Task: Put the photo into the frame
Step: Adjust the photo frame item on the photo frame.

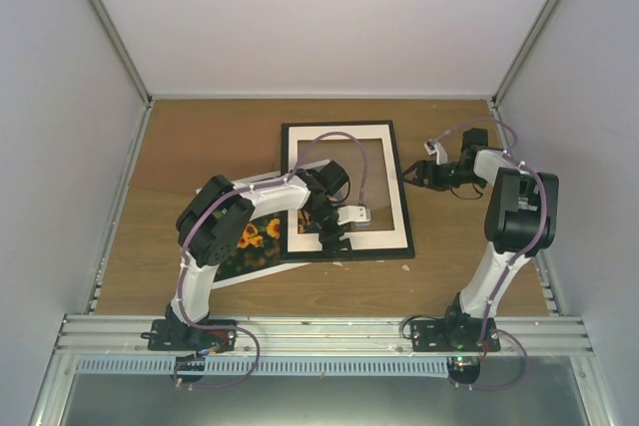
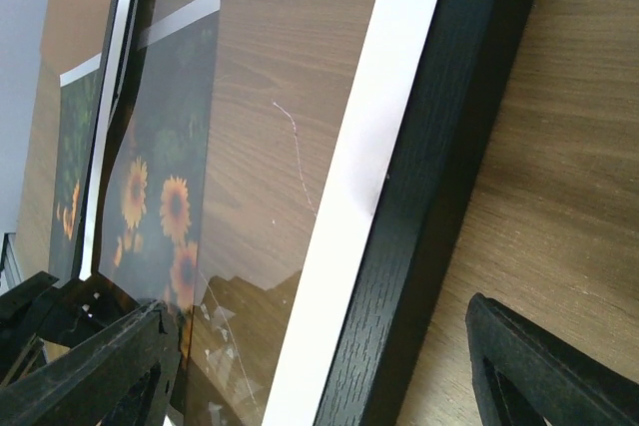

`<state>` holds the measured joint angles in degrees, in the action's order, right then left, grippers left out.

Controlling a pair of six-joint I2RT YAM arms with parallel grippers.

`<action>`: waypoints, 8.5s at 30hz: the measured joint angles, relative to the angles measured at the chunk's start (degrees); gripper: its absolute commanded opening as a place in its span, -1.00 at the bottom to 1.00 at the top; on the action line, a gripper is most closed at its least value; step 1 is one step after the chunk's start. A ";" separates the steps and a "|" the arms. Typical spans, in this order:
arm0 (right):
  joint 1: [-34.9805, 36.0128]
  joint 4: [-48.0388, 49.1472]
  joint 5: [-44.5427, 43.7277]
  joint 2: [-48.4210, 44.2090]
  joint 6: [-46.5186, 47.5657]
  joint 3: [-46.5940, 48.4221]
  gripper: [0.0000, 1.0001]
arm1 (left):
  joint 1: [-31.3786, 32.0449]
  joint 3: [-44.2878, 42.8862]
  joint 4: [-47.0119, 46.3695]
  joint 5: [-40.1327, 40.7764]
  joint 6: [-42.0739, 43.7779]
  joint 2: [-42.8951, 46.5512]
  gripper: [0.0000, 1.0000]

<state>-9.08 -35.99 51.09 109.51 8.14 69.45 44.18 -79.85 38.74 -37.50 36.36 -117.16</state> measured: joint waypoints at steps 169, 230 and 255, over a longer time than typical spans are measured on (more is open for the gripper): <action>24.17 15.82 -39.30 30.62 8.39 46.27 0.75 | -35.69 2.10 -3.08 14.21 -18.36 9.86 0.98; 30.69 17.20 -38.58 35.87 5.73 51.30 0.76 | -33.83 -26.67 -8.02 18.10 -23.43 -9.55 0.98; 29.31 15.72 -36.92 32.87 6.29 49.88 0.76 | -28.68 -36.92 -10.67 23.71 -22.86 -21.38 0.98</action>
<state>20.23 -20.27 14.17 142.39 14.44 119.33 15.51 -116.77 28.08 -13.78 13.50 -138.54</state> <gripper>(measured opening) 0.882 0.990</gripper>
